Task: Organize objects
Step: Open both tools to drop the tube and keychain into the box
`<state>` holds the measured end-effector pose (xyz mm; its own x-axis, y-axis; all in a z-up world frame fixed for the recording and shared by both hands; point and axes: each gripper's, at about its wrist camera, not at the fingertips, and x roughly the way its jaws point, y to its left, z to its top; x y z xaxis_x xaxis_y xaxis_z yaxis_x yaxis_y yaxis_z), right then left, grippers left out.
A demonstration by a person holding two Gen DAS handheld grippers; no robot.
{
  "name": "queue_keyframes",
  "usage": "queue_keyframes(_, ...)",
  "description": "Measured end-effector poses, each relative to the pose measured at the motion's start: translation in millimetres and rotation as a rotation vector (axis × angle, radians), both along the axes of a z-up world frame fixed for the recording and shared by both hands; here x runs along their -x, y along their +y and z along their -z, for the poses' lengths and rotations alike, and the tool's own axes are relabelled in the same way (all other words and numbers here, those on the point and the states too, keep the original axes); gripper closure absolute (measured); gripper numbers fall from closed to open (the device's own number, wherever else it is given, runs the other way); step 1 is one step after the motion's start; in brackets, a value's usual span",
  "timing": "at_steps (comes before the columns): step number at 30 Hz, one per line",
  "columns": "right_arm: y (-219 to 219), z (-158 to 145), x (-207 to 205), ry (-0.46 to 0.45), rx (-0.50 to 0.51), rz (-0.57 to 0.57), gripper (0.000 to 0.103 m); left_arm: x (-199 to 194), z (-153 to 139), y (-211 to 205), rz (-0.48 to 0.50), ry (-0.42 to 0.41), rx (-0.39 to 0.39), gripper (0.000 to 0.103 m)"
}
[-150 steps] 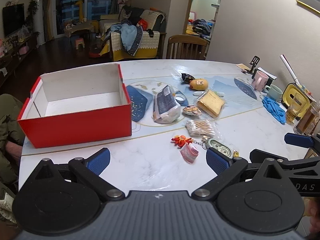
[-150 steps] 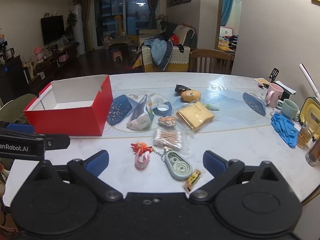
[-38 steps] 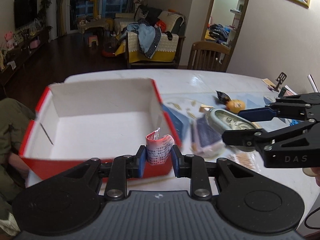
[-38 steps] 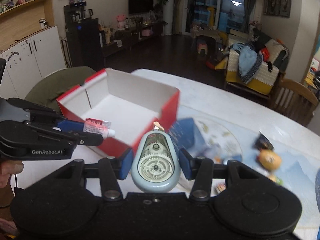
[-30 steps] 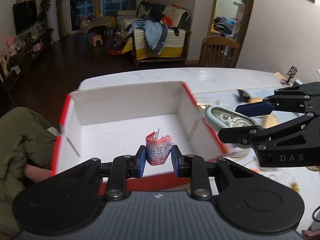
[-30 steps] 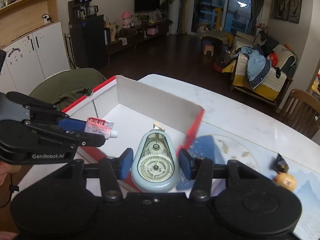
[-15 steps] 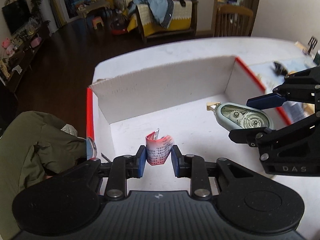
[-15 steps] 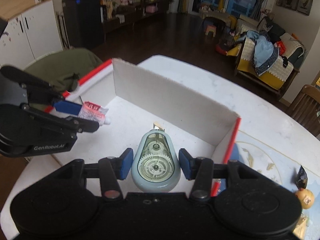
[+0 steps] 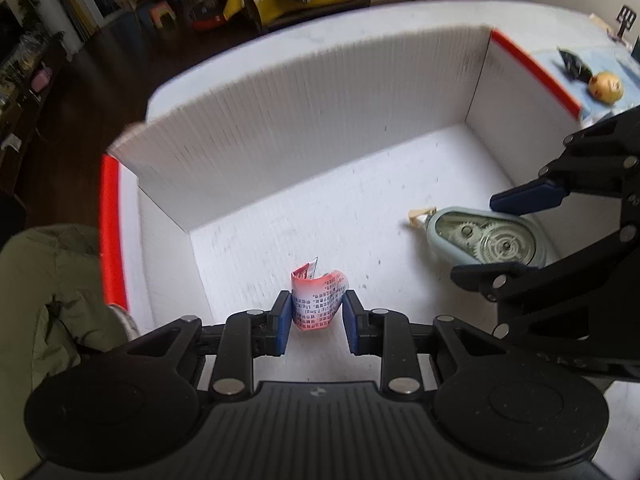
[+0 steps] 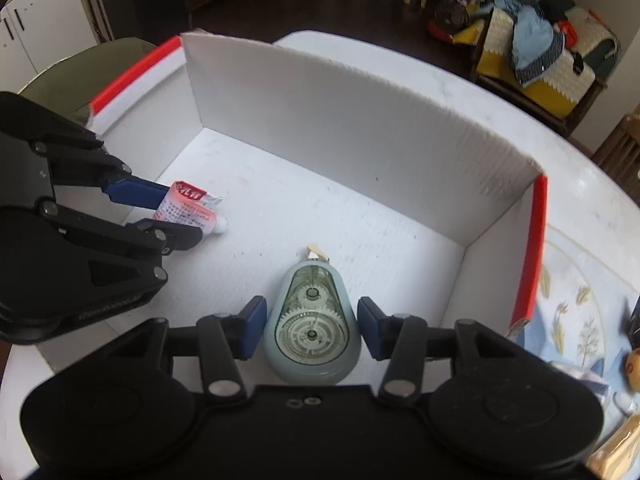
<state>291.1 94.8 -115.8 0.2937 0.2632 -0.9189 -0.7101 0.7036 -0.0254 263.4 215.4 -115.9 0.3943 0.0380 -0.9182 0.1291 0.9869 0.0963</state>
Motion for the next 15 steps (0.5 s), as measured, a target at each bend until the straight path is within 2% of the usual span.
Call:
queue_keyframes(3, 2.0, 3.3, -4.1, 0.037, 0.014, 0.01, 0.054, -4.4, 5.9, 3.3, 0.009, 0.055, 0.016, 0.078)
queue_keyframes(8, 0.4, 7.1, -7.7, 0.1, 0.033, 0.012, 0.053, -8.1, 11.2, -1.7, 0.036, 0.105, -0.002, 0.078)
queue_keyframes(12, 2.7, 6.6, -5.4, 0.091, 0.054, 0.014, 0.051, -11.0, 12.1, -1.9, 0.034, 0.124, -0.008, 0.076)
queue_keyframes(13, 3.7, 5.2, -4.0, 0.083, 0.058, 0.009, 0.051, -10.5, 11.7, -1.7, 0.036, 0.124, -0.004, 0.073)
queue_keyframes(14, 3.0, 3.2, -1.8, 0.076, 0.054, 0.003, 0.051, -10.0, 10.9, -1.0, 0.036, 0.123, -0.002, 0.064)
queue_keyframes(15, 2.5, 0.8, 0.2, 0.07, 0.05, -0.004, 0.048, -9.4, 9.1, 0.0, 0.032, 0.115, 0.003, 0.05)
